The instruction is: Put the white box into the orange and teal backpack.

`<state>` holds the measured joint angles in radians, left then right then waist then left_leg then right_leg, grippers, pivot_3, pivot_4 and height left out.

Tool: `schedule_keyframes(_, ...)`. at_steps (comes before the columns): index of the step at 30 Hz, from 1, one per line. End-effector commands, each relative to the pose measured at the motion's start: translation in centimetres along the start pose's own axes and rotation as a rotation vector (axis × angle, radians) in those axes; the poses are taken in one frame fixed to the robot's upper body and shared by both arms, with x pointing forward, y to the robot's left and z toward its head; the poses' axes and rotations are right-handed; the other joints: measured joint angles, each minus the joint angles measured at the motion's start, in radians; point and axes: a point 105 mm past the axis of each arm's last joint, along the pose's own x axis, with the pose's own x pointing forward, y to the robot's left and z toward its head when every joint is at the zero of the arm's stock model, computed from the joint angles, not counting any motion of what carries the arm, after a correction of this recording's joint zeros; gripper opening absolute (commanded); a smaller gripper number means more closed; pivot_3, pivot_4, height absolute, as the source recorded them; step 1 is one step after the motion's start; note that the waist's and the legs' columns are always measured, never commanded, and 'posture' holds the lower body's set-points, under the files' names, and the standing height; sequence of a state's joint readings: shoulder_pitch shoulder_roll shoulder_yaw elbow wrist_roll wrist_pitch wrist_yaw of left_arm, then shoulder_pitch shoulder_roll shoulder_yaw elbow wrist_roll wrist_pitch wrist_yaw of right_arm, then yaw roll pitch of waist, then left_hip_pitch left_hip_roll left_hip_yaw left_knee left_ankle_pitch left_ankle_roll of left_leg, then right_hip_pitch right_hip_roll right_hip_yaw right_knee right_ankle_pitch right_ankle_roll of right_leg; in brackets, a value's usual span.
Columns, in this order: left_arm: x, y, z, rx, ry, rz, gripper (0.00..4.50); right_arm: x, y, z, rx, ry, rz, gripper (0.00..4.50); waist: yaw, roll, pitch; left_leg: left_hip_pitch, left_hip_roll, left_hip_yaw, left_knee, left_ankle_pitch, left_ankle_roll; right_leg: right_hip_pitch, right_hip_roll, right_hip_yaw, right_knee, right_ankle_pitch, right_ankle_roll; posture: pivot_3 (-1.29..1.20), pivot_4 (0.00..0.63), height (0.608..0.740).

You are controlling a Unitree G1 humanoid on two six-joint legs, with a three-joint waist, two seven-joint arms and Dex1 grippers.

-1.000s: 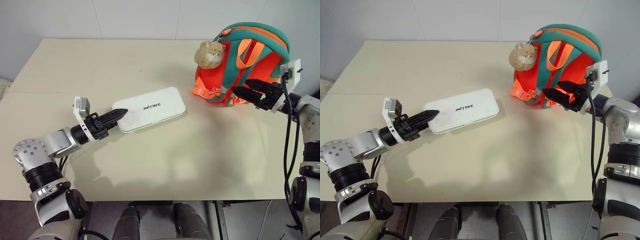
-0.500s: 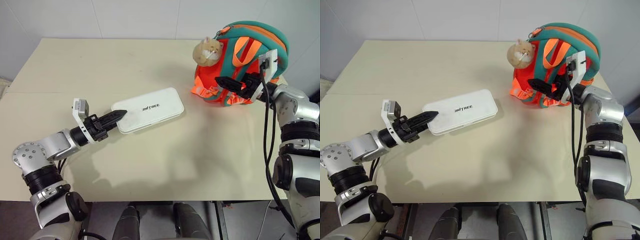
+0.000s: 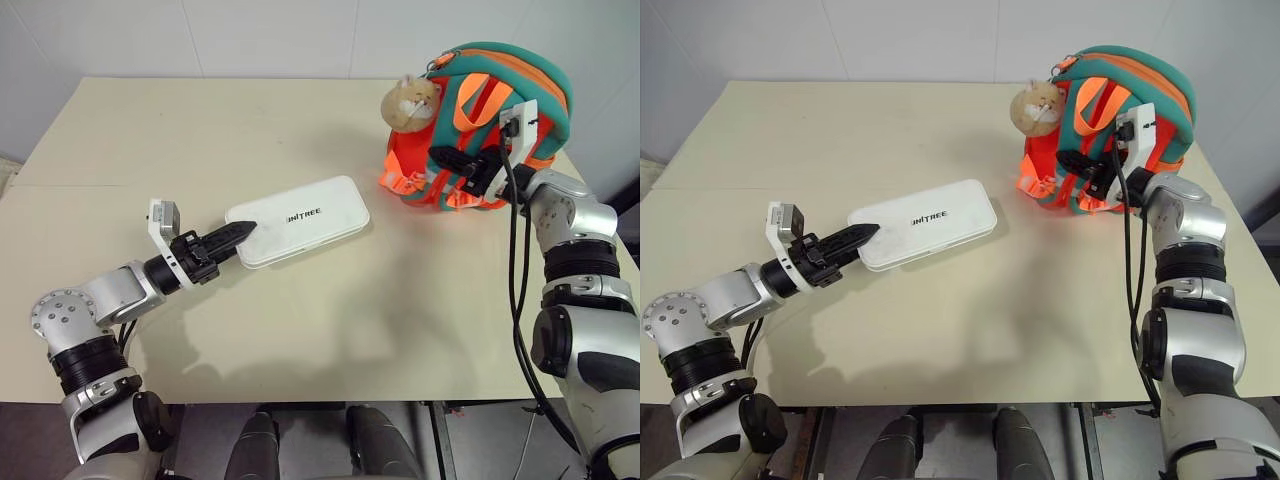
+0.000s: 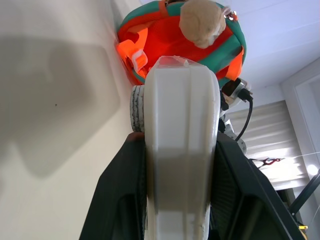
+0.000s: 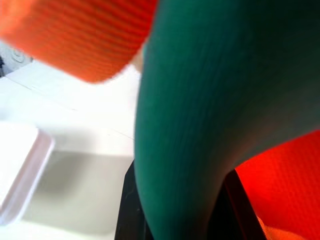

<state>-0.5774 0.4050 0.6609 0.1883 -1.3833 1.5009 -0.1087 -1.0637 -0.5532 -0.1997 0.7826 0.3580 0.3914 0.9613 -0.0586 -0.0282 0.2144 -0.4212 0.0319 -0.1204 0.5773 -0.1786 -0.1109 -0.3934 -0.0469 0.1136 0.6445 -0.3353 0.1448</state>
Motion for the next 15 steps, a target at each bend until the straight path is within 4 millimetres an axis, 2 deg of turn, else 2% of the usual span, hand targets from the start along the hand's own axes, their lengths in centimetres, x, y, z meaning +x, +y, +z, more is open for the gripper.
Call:
schedule_keyframes(1,-0.3,-0.9,1.1,0.027,-0.033,-0.034,1.29,0.1,2.3,2.8,-0.045,-0.082,0.085,0.02,0.0,0.0,0.0,0.0,0.0,0.0,0.0,0.0,0.0,0.0,0.0,0.0,0.0,0.0,0.0,0.0,0.15,0.74)
schedule_keyframes(10,-1.8,-0.2,4.1,0.056,-0.116,0.036,1.29,-0.4,7.6,5.5,-0.096,-0.127,0.231,0.02,0.001,0.0,0.0,0.0,0.0,0.0,-0.001,0.0,0.0,-0.001,0.0,0.0,0.0,0.0,0.0,0.0,0.15,0.74)
schedule_keyframes(15,-2.9,0.0,6.1,0.089,-0.162,0.074,1.29,-1.1,10.0,6.2,-0.108,-0.125,0.298,0.02,0.001,0.0,0.0,-0.001,0.0,0.0,-0.002,0.0,0.001,-0.002,0.0,0.0,0.0,0.0,0.0,0.0,0.15,0.74)
